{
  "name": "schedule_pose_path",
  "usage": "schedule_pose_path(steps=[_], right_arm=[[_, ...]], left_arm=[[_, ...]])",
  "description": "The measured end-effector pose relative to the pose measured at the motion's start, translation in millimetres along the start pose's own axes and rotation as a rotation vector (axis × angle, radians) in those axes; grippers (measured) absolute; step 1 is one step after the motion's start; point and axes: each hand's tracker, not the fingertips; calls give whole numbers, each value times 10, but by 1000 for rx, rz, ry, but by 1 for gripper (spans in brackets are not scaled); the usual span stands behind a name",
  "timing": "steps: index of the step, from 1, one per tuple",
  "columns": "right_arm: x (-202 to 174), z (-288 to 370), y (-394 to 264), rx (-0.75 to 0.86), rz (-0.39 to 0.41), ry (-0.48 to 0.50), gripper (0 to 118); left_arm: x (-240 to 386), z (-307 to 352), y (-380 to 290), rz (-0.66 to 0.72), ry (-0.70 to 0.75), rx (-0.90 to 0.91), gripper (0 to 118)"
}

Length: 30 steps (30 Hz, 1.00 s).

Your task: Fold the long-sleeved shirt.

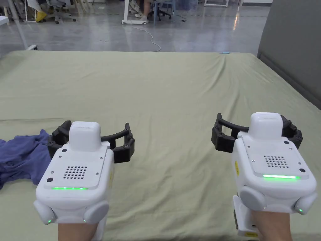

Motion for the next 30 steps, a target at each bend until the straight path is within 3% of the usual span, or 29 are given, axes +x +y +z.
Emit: schedule_pose_path(steps=[26, 27, 28, 29, 30], right_arm=[[66, 29, 11, 0, -13, -38, 118], [81, 38, 18, -5, -25, -26, 115], [87, 49, 33, -17, -46, -8, 86], [86, 41, 52, -22, -47, -11, 30], [68, 2, 49, -36, -46, -28, 0]], left_arm=[[47, -43, 26, -1, -23, -59, 118], [44, -19, 53, 19, -14, -95, 112], [26, 11, 67, 37, -27, -63, 64], [12, 12, 48, 64, -4, -40, 6], [15, 7, 35, 57, 46, -55, 0]])
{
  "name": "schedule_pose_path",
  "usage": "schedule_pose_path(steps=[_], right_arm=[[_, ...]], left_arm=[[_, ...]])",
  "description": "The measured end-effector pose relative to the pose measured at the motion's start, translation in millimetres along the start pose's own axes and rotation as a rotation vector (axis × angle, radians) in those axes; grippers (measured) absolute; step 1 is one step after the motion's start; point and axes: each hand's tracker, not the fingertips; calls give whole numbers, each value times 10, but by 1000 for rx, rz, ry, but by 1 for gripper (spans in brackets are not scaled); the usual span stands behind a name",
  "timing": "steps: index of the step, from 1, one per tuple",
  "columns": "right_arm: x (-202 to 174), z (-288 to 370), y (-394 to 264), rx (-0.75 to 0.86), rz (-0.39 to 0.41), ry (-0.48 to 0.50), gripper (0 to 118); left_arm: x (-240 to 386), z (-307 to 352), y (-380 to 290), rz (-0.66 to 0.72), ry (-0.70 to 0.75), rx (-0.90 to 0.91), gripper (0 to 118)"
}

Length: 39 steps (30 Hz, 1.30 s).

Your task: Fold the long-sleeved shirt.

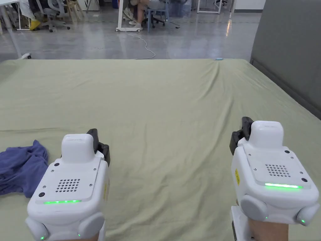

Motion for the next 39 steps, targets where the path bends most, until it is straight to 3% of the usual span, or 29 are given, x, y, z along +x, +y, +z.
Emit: schedule_pose_path(steps=[1, 3, 6, 10, 13, 19, 22, 27, 30, 32, 34, 35, 36, 39], right_arm=[[-13, 19, 13, -18, -10, -38, 0], [-10, 16, 45, -17, -8, 16, 0], [-97, 17, 43, 2, 29, -3, 0], [-280, -72, 74, -8, 21, 54, 0], [-657, -170, 119, 12, 17, 140, 0], [-1701, -125, 91, 40, -21, 460, 0], [-2141, 4, 70, 35, -8, 575, 0], [-2432, 40, -6, 30, 20, 612, 0], [-2454, -4, -12, 22, 10, 621, 0], [-2497, -62, -27, 12, 9, 618, 0], [-2523, -97, -66, 3, 15, 620, 0], [-2537, -116, -89, -2, 29, 621, 0], [-2555, -144, -121, -8, 49, 620, 0], [-2580, -217, -228, -48, 60, 628, 0]], left_arm=[[-6, 5, 5, -20, 2, 9, 0], [-53, -19, -9, 16, -23, -23, 0], [-88, -4, -52, 2, -8, -15, 0], [-320, 13, 7, 4, 54, -9, 0], [-638, 112, 107, 6, 157, 8, 0], [-1233, 463, 207, 2, 373, -1, 0], [-1446, 546, 170, -1, 424, -45, 0], [-1616, 527, 87, 17, 434, -86, 0], [-1760, 191, 66, 37, 475, -257, 0], [-2004, -128, -7, 145, 426, -351, 43], [-2299, -517, -133, 221, 357, -479, 97], [-2421, -641, -182, 268, 342, -535, 109], [-2550, -828, -245, 280, 304, -595, 114], [-2804, -1310, -405, 254, 304, -682, 114]])
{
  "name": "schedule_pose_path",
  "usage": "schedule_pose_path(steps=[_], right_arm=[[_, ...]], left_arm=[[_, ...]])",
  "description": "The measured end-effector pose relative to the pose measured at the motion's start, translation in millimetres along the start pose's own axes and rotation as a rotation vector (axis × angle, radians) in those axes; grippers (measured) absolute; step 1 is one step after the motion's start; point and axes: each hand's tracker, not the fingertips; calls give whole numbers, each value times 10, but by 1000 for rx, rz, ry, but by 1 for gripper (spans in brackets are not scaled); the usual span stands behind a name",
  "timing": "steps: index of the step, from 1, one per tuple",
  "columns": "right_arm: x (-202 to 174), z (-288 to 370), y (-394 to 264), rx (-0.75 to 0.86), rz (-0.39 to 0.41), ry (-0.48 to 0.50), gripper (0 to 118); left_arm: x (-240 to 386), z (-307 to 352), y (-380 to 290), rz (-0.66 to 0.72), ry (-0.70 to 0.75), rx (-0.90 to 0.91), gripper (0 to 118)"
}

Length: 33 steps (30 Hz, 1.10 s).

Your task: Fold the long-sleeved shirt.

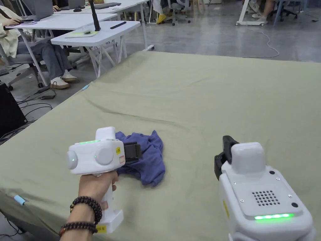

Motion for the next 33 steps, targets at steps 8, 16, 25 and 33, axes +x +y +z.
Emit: schedule_pose_path(steps=[8, 16, 25, 33], right_arm=[[89, -255, -159, -86, 15, -35, 0], [363, -244, -195, -106, -14, -86, 0], [975, 216, -28, -37, -103, -217, 0], [1918, 1028, 39, -2, -137, -473, 0]], left_arm=[[45, -957, 217, -57, 111, -197, 19], [65, -722, 281, -10, -23, -102, 8], [1738, 453, 530, -205, -513, 138, 7], [4048, 700, -294, -362, -900, 1, 7]])
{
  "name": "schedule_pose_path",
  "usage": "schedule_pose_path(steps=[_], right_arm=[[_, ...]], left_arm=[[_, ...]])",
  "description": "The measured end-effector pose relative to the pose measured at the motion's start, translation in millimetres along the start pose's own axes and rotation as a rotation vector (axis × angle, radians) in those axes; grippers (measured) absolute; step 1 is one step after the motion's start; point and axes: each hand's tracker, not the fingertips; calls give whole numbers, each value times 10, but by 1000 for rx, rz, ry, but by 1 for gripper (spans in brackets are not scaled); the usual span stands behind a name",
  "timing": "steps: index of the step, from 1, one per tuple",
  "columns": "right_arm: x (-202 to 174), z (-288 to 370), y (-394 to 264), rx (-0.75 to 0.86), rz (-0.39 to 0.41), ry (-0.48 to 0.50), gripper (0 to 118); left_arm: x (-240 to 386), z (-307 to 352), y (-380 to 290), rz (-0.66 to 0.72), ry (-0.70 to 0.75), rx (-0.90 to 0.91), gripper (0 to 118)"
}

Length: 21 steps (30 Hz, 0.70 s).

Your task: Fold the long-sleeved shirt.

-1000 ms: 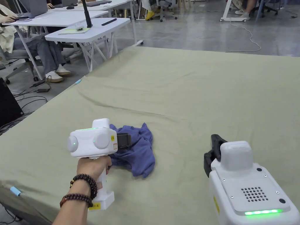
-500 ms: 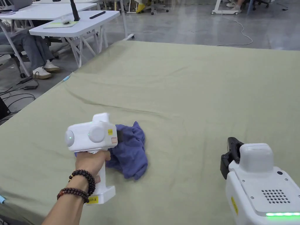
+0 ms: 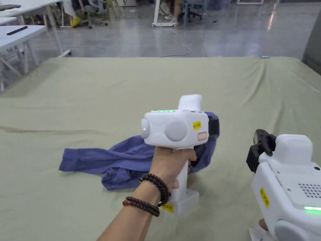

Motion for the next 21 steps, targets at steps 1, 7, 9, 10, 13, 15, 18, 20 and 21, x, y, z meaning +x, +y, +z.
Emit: schedule_pose_path(steps=[1, 7, 9, 10, 13, 15, 18, 20, 21], right_arm=[[156, 35, 9, -7, -1, -38, 0], [803, 230, 13, -55, -18, -166, 0], [888, 262, -5, -63, -12, -185, 0], [899, 261, -14, -69, -10, -191, 0], [869, 243, -12, -93, -44, -191, 0], [771, 258, 1, -80, -54, -144, 0], [597, 290, 20, -72, -5, -108, 0], [474, 319, 38, -91, 16, -87, 0], [418, 343, 42, -97, 18, -85, 0]], left_arm=[[172, -248, -96, 4, -61, -42, 7], [575, -1105, -745, -115, -9, -205, 14], [576, -1026, -807, -132, 11, -164, 45], [580, -956, -798, -140, 20, -130, 57], [521, -547, -684, -223, 37, -21, 118], [436, -100, -599, -247, 102, 118, 118], [363, 544, -687, -229, 213, 218, 118], [297, 967, -822, -208, 305, 289, 118], [272, 1149, -919, -201, 356, 303, 118]])
